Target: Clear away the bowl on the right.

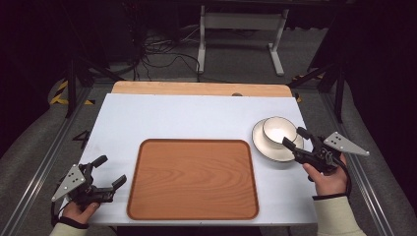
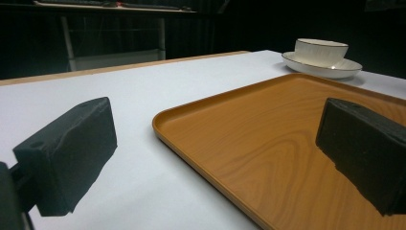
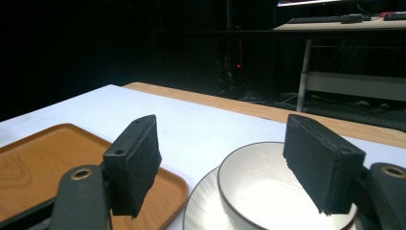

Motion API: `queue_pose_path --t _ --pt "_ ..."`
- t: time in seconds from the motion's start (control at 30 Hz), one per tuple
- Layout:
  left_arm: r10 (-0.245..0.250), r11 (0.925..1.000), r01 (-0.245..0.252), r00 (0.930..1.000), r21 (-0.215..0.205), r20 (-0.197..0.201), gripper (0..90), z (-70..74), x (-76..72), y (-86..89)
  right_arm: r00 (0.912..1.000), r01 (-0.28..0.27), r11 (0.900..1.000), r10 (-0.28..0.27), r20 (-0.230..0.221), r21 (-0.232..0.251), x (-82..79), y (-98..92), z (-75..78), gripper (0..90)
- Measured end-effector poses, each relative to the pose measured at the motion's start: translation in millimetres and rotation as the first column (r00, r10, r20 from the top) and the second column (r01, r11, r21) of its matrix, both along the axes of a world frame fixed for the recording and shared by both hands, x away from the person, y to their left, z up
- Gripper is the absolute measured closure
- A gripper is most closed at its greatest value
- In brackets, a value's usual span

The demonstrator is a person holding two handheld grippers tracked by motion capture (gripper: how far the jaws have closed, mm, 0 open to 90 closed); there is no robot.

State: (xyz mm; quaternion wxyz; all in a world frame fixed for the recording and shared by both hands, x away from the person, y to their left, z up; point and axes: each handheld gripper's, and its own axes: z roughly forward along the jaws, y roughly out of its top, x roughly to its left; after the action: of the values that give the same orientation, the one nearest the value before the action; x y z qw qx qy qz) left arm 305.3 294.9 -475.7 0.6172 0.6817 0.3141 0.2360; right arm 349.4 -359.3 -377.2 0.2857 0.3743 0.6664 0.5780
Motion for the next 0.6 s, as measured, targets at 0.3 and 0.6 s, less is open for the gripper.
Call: queue_pose_path --t 0.3,0.6 --pt "0.001 1.0 -0.001 1.0 -0.003 0.0 0.8 -0.1 0.1 -0.1 0.9986 0.047 0.999 -0.046 -0.024 0.015 15.3 -12.3 6.9 29.4" --pt "0.0 1.0 0.0 1.0 -0.001 0.0 0.8 0.0 0.0 0.1 0.9963 0.071 0.997 -0.071 -0.05 -0.001 28.6 -16.3 8.7 29.3"
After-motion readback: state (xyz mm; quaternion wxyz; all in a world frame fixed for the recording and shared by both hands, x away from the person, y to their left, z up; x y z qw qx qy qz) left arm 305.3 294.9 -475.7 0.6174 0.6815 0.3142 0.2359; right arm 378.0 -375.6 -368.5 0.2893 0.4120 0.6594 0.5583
